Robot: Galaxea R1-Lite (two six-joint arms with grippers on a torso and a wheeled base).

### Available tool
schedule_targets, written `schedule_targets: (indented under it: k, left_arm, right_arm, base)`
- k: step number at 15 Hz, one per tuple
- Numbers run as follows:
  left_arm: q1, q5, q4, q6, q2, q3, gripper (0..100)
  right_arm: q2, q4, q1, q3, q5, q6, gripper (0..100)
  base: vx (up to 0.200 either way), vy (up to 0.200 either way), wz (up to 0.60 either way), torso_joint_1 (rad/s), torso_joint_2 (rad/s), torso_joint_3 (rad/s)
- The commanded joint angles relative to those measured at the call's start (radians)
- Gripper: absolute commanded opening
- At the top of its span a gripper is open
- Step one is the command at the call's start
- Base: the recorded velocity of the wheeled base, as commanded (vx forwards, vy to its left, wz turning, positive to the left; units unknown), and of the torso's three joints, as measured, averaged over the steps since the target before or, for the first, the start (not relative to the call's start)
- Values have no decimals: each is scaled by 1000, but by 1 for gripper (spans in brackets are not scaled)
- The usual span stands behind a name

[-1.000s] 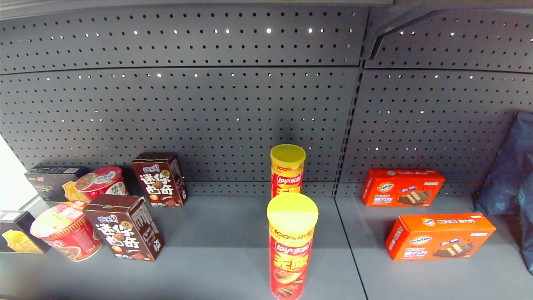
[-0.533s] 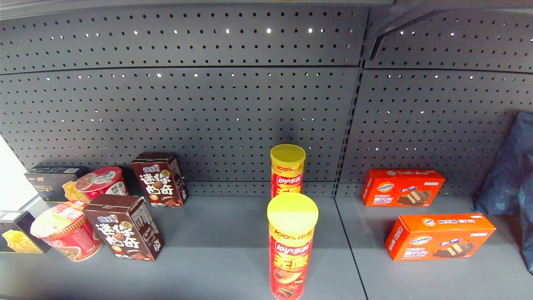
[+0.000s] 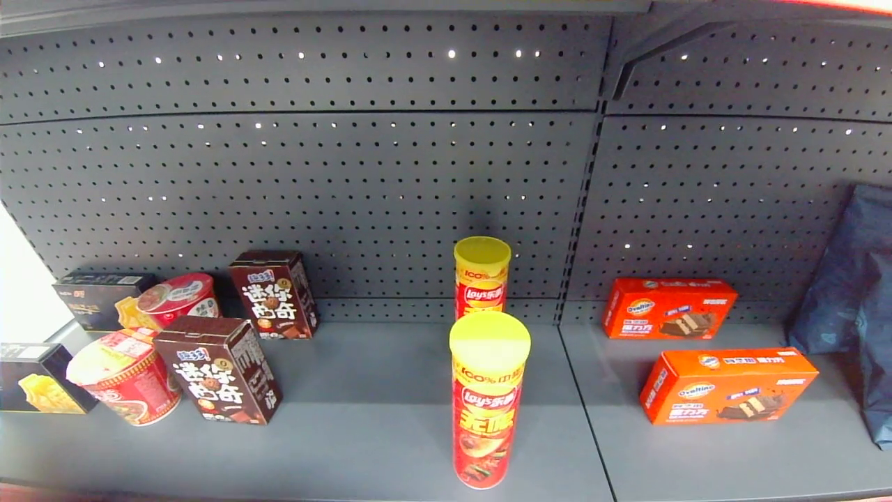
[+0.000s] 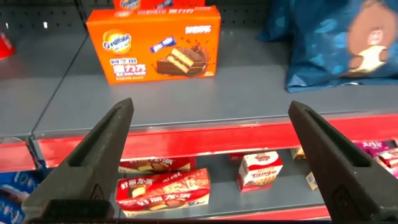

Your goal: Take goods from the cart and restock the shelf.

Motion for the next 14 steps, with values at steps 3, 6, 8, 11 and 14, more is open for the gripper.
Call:
schedule_targets:
  k: [3, 6, 8, 11, 14]
  left_arm:
    - [0, -18, 0, 1, 2, 0, 100]
    - [0, -87, 1, 3, 2, 0, 100]
    - [0, -101, 1, 1, 2, -2, 100]
    - [0, -101, 1, -2, 2, -2, 100]
    - [0, -99, 1, -3, 2, -2, 100]
  right_arm:
    - [3, -2, 0, -1, 0, -1, 100]
    - [3, -2, 0, -1, 2, -1, 100]
    - [3, -2, 0, -1, 9, -1, 100]
    - [3, 0, 0, -1, 57, -1, 100]
    - [3, 4, 0, -2, 85, -1, 100]
  base:
    - [0, 0, 0, 0, 0, 0]
    - [0, 0, 0, 0, 0, 0]
    - [0, 0, 0, 0, 0, 0]
    - [0, 0, 0, 0, 0, 0]
    - [0, 0, 0, 0, 0, 0]
